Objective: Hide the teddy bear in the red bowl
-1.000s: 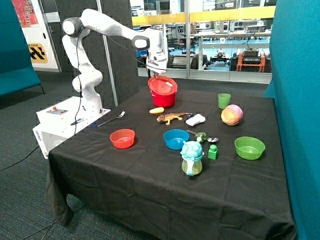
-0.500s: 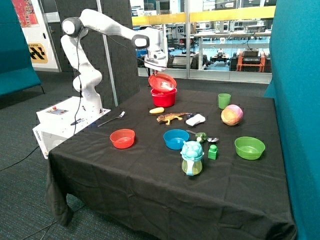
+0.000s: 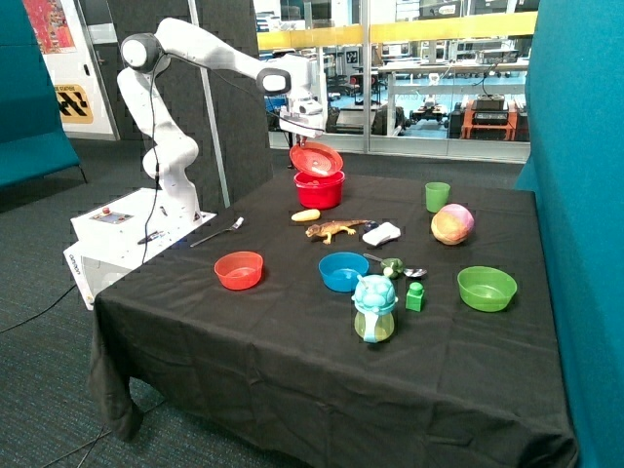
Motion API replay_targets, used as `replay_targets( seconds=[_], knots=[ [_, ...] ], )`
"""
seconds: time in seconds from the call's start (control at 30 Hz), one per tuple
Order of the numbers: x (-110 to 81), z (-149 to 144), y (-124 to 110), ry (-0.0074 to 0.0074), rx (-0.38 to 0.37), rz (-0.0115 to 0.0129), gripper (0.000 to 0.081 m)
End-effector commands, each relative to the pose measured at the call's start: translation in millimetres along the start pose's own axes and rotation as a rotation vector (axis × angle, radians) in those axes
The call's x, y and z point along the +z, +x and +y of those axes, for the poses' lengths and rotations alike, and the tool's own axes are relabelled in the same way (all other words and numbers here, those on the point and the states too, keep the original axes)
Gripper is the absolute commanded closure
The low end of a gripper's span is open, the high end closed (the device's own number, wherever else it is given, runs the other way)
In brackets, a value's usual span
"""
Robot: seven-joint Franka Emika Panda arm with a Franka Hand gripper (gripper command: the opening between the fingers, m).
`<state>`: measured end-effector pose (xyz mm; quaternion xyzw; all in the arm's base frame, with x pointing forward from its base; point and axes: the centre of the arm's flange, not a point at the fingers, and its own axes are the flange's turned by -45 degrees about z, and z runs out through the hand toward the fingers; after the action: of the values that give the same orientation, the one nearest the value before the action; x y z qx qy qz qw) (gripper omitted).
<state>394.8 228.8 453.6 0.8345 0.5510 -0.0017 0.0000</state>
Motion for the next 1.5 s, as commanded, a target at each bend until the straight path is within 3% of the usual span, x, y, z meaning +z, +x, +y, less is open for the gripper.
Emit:
replay_targets(
  seconds=[0.0,0.47,0.87,0.93,1.03,1.2,1.47],
  knots=[
    [8.2,-3,5,-0.0018,-0.007,0.0029,0.0808],
    [22.8,2,3,-0.0018,0.006,0.0029,0.0808],
    [25.5,43,0,-0.0016,0.138,0.0030,0.0806],
    [25.8,47,-2,-0.0016,0.149,0.0031,0.0775],
    [26.7,49,-3,-0.0016,0.155,0.0031,0.0752],
    [29.0,45,-3,-0.0016,0.144,0.0031,0.0800],
    [28.6,43,1,-0.0016,0.145,0.0031,0.0808]
  ],
)
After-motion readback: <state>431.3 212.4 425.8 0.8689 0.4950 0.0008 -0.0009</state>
